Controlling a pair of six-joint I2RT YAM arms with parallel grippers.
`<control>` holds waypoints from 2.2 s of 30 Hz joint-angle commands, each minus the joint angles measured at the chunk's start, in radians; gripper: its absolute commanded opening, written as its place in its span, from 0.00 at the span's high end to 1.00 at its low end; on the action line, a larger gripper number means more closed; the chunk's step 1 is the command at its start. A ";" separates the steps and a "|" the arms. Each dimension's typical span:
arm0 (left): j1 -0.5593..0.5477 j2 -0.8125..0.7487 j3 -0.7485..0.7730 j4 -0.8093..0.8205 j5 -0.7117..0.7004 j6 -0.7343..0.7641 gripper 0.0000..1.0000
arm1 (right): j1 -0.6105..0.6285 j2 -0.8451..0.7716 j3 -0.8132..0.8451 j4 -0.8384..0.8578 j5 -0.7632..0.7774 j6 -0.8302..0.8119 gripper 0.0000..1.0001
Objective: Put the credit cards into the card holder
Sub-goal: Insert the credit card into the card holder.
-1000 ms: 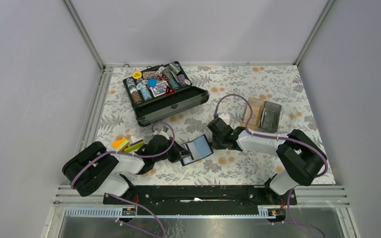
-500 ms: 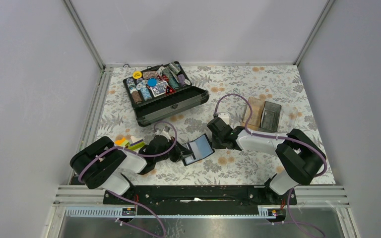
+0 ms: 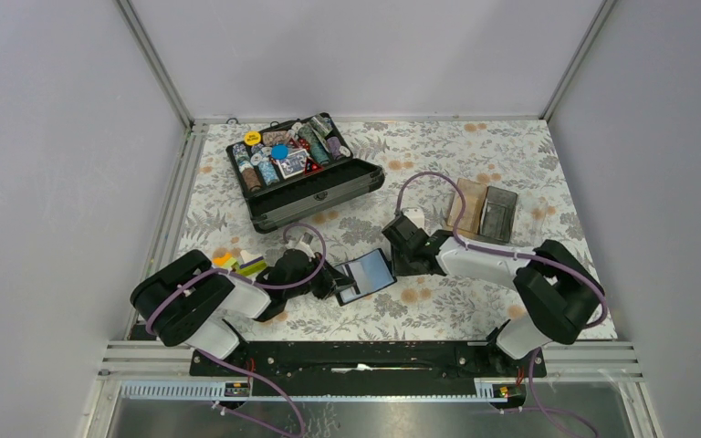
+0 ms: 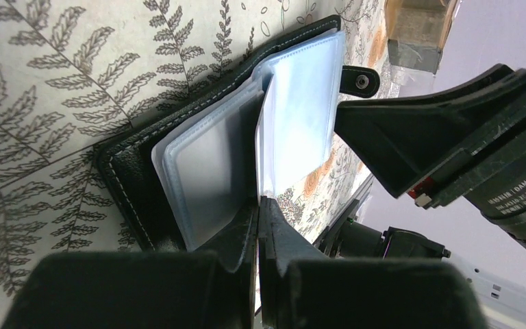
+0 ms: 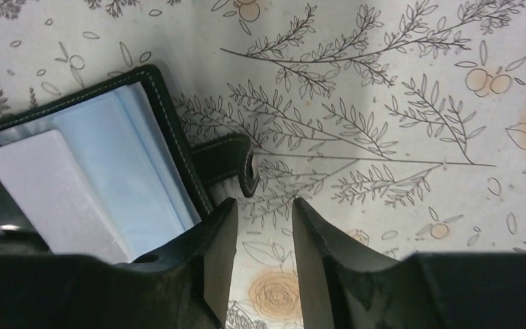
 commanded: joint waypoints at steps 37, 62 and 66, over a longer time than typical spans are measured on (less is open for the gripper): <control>-0.008 0.018 0.067 -0.104 0.028 0.092 1.00 | 0.008 0.009 -0.072 0.134 -0.243 -0.064 1.00; -0.031 -0.217 0.213 -0.651 -0.152 0.259 0.43 | 0.009 0.015 -0.074 0.116 -0.192 -0.032 1.00; -0.040 -0.223 0.214 -0.654 -0.139 0.253 0.42 | 0.009 0.016 -0.070 0.117 -0.191 -0.032 1.00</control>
